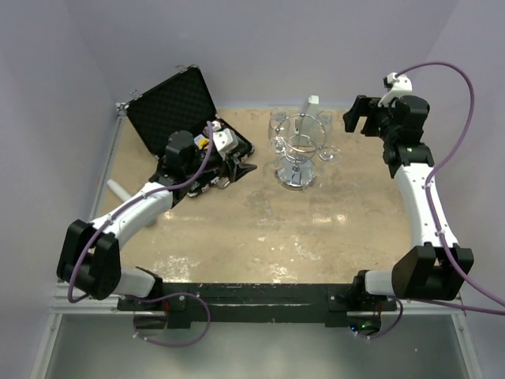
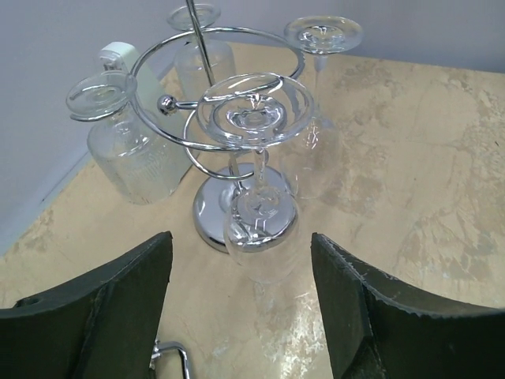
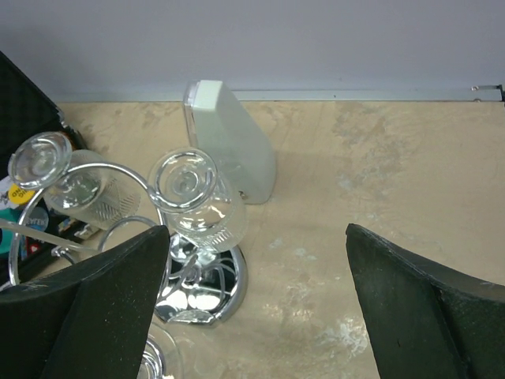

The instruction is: Take the wine glass off the wine glass rack

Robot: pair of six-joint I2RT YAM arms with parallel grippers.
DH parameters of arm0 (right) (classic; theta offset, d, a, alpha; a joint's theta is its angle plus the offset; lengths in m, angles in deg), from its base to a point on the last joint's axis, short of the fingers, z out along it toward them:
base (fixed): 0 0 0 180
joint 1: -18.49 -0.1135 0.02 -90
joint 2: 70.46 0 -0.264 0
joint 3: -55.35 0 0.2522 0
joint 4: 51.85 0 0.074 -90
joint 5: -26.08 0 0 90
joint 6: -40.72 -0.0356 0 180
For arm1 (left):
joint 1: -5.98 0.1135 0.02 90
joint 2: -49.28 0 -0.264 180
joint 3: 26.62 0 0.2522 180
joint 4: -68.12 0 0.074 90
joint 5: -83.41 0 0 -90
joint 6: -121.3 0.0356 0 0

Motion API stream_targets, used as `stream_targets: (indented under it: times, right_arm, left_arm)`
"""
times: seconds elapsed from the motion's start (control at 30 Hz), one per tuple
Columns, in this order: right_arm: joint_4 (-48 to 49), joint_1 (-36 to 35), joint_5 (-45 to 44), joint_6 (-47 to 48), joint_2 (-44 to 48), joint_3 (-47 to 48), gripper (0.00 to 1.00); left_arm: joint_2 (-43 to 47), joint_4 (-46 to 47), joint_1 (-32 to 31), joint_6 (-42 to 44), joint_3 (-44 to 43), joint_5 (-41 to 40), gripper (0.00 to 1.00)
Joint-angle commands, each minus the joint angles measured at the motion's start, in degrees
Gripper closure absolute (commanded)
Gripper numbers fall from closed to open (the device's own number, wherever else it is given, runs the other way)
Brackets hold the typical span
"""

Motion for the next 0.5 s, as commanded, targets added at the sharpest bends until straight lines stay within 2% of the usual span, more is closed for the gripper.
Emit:
stream_targets:
  times: [0.0, 0.13, 0.23, 0.47]
  right_arm:
    - [-0.5, 0.1, 2.5, -1.3, -0.4, 4.5, 0.01]
    - [0.4, 0.4, 1.6, -2.5, -0.9, 4.9, 0.01]
    - [1.0, 0.5, 1.4, -2.7, -0.7, 4.9, 0.02]
    - [0.0, 0.8, -0.7, -1.1, 0.9, 4.7, 0.02]
  left_arm:
    - [-3.4, 13.4, -1.2, -3.8, 0.0, -2.0, 0.26]
    - [-7.0, 15.6, -2.3, -4.7, -2.4, -0.6, 0.33]
    - [-10.7, 13.9, -3.0, -3.9, -6.2, 2.1, 0.39]
    - [-15.8, 15.2, -3.7, -5.5, -9.4, 4.6, 0.43]
